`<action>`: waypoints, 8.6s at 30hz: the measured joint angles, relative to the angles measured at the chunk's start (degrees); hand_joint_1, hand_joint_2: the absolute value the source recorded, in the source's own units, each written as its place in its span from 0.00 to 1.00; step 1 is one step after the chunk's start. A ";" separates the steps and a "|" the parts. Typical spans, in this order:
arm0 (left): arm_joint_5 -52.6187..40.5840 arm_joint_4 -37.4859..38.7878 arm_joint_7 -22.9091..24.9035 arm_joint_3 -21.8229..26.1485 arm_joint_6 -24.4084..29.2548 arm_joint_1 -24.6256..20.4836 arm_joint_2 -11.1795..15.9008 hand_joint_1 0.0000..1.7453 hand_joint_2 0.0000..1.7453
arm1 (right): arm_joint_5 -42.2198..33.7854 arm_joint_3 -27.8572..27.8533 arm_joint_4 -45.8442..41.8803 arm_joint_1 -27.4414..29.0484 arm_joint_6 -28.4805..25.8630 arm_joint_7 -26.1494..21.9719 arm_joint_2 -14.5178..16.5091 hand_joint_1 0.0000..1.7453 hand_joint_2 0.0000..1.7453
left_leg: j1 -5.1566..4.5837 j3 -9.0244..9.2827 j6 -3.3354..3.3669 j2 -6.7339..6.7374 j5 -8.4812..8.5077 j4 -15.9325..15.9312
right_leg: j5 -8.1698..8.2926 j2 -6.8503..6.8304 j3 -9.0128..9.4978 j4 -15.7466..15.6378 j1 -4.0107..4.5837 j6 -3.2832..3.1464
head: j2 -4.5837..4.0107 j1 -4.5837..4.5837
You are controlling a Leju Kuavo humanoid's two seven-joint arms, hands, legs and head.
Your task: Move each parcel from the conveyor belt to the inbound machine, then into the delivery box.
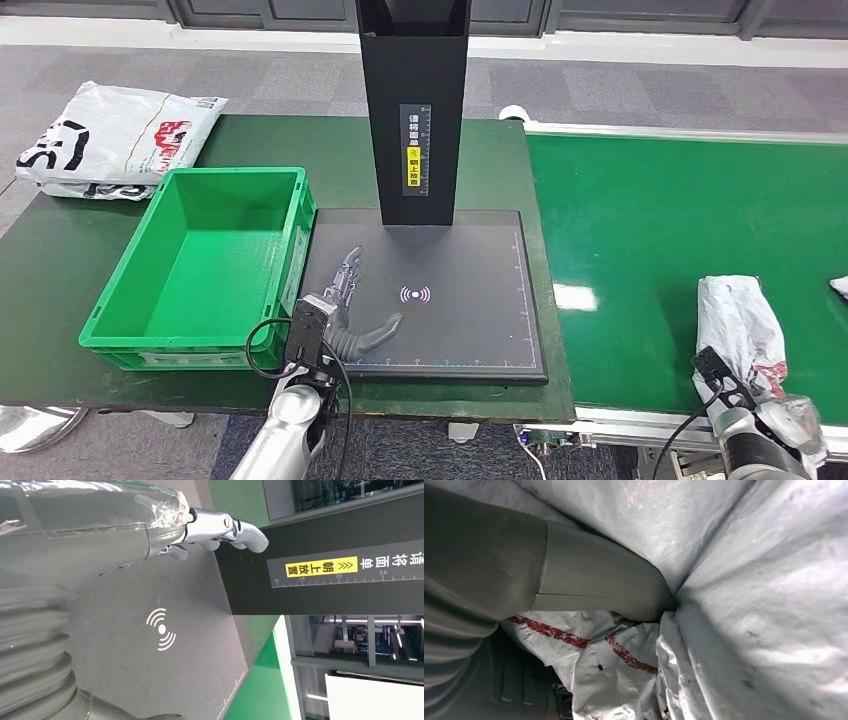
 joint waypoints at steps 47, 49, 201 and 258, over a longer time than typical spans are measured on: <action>0.95 -1.92 0.66 1.49 2.23 0.65 -0.04 0.00 1.00 | -46.36 -6.34 -24.79 0.04 13.78 -47.09 9.39 1.00 1.00 | -0.14 -0.92 -0.08 0.15 0.20 -0.10 | 0.28 -1.14 -1.18 0.30 -0.31 0.03 | 0.00 0.57; 0.97 -1.92 0.74 1.49 2.23 0.65 -0.04 0.00 1.00 | -45.99 -6.33 -24.77 0.00 12.67 -46.63 9.55 1.00 1.00 | -0.14 -0.94 -0.09 0.15 0.20 -0.10 | 0.27 -1.14 -1.19 0.31 -0.31 0.03 | 0.00 0.57; -0.37 -6.08 5.09 1.25 8.65 2.69 0.37 0.00 1.00 | -68.15 32.70 -90.47 37.91 -38.19 -57.30 28.03 0.00 1.00 | -0.02 -0.64 -1.04 0.39 -0.39 -0.18 | -0.49 -0.95 -1.46 0.91 -0.20 -0.92 | 0.00 0.55; -32.42 28.56 47.71 -46.74 16.09 -26.94 -3.17 0.00 1.00 | -65.36 19.38 -71.01 33.30 -15.07 -54.52 29.14 0.00 1.00 | -0.10 -0.59 -0.89 0.41 -0.29 -0.17 | -0.41 -0.94 -1.41 0.93 -0.26 -0.86 | 0.00 0.53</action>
